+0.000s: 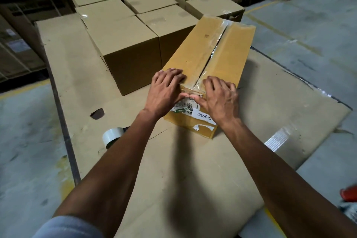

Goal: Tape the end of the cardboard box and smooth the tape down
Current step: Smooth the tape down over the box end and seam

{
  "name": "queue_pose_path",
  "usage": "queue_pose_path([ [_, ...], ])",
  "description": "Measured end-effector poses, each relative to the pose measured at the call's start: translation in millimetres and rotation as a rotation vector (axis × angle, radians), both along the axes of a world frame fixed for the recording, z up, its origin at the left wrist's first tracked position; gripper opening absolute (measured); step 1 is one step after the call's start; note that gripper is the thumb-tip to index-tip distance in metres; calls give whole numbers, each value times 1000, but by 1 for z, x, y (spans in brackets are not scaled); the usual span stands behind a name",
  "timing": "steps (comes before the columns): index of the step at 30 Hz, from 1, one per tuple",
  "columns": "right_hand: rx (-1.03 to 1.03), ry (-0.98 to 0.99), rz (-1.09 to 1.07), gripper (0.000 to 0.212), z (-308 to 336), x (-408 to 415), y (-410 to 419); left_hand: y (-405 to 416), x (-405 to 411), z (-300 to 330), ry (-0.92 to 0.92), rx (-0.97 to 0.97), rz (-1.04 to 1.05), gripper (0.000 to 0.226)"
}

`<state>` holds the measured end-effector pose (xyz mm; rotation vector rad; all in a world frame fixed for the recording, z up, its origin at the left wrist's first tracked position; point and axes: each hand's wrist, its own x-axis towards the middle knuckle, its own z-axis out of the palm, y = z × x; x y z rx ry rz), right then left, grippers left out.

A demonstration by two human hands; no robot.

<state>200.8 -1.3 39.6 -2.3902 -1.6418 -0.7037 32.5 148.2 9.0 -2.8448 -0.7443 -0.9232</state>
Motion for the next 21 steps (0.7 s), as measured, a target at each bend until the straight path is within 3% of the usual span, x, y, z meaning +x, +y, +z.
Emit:
queue_pose_path([
  [12,-125,-42,-1,92,10,-3,-4,-1,-7,-4,111,11,-4,109],
  [14,-112,-13,16,89,12,-3,-7,-3,-10,0,118,-3,-14,103],
  [18,62,138,50,58,15,-5,-10,-12,-4,6,21,-48,34,69],
  [21,50,94,19,63,15,-9,-9,-18,3,3,-28,-58,97,60],
])
